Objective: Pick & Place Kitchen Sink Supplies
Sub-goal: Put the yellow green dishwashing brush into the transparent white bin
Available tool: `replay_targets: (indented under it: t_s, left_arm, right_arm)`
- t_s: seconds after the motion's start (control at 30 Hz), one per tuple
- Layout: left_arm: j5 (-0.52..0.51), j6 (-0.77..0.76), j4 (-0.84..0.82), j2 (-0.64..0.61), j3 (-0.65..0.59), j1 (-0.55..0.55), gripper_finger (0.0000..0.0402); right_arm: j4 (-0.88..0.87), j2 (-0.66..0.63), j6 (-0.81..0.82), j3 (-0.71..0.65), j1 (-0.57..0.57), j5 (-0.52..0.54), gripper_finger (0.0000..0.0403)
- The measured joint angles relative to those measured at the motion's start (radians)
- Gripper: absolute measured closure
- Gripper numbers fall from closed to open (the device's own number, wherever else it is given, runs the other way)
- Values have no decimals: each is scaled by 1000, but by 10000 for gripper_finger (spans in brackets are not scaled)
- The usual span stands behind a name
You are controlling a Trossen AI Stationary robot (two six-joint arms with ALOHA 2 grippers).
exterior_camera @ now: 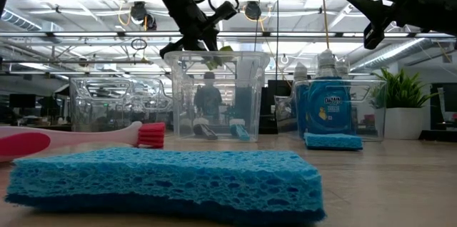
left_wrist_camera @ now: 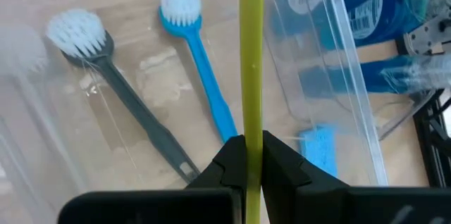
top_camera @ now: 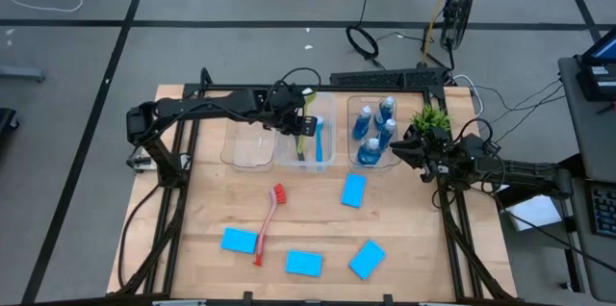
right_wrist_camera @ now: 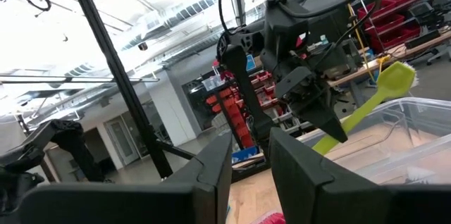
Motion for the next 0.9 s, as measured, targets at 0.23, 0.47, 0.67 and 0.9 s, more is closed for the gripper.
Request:
replay_targets:
  t_s: [0.23,0.47,0.67,0.9]
  left_arm:
    - [-3,2,-1,0,0,0,382]
    - [-6,-3,-16,0,0,0,382]
    - [5,-12,-18,24,-1,-9,382]
    - [52,-12,11,72,-2,-16,382]
  right_arm:
    - [0,0,0,0,0,0,316]
    - [0,0,0,0,0,0,316]
    - [0,0,0,0,0,0,316]
    - [-1,0,1,0,0,0,316]
